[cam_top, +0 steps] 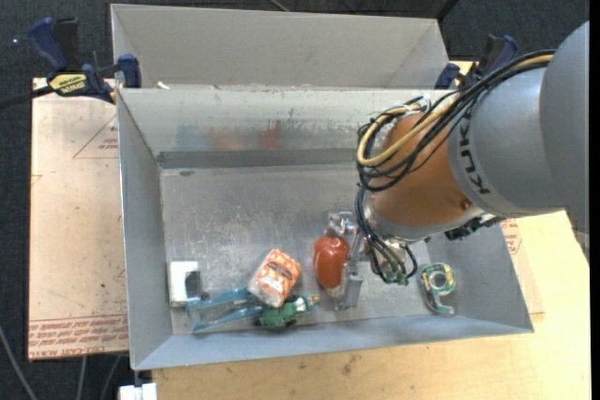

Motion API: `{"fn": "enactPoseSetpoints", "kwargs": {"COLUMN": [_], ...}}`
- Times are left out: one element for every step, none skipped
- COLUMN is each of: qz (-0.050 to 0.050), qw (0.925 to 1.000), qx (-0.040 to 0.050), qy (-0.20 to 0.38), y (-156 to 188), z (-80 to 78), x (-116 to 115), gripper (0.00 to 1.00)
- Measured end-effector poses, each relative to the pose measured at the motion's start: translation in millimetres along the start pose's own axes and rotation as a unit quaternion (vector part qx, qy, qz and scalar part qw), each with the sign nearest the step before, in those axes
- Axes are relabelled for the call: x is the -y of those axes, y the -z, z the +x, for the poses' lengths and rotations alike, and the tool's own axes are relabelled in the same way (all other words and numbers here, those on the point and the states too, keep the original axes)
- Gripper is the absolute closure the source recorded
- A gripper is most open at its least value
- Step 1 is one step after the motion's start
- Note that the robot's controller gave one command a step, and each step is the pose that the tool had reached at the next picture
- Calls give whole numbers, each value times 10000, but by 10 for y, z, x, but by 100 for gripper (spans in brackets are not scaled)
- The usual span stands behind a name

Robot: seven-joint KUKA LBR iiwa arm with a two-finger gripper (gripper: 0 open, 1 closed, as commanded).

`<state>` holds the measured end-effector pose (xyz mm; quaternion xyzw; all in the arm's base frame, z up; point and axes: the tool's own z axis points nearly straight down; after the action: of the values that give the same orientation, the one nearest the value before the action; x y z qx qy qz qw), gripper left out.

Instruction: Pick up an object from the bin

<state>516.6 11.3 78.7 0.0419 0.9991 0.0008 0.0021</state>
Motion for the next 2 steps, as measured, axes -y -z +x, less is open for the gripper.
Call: {"fn": "enactPoseSetpoints", "kwargs": {"qz": [3, 1], "qw": [10000, 10000], "qx": [-26, -15], "qy": [-21, 15], "y": [127, 211], "z": [-39, 35], "x": [26, -145], "gripper": [0, 0]}}
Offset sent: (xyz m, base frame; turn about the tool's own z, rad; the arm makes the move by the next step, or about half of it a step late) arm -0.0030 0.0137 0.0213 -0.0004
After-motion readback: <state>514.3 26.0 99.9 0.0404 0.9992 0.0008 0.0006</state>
